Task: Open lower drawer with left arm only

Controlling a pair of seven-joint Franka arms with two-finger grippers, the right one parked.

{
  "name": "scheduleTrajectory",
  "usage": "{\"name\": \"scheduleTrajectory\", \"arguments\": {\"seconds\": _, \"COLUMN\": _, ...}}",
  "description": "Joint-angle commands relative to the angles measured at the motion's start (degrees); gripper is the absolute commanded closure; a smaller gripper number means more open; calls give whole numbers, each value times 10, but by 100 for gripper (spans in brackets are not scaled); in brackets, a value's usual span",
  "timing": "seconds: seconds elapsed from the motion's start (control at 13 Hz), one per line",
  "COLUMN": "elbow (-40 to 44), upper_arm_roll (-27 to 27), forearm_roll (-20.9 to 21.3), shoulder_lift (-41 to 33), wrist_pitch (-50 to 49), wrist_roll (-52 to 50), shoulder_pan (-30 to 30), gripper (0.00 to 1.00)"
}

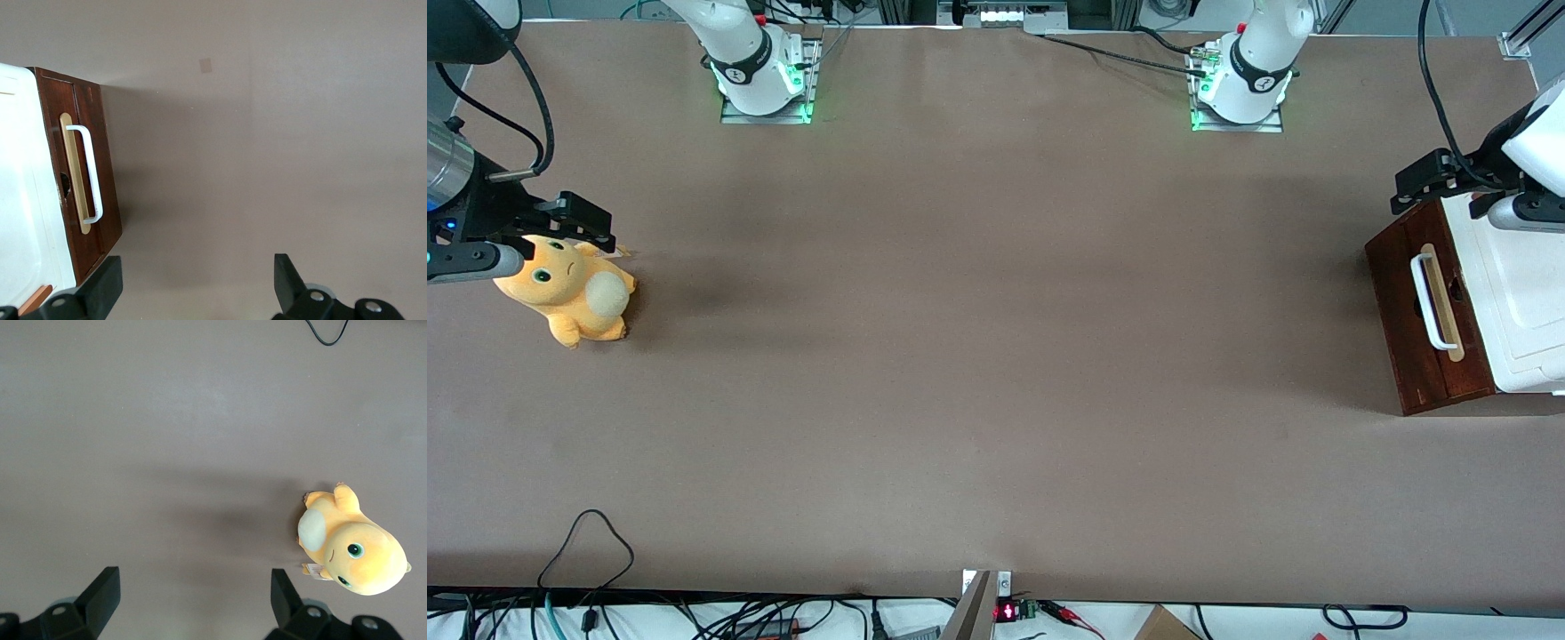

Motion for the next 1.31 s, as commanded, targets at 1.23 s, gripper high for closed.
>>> {"name": "scheduleTrajectory", "arguments": {"seconds": 1.23, "elbow": 1, "upper_arm_roll": 8, "forearm_roll": -10, "shoulder_lift": 0, "wrist_pitch": -24, "wrist_roll": 31, "shoulder_pan": -5, "gripper": 0}}
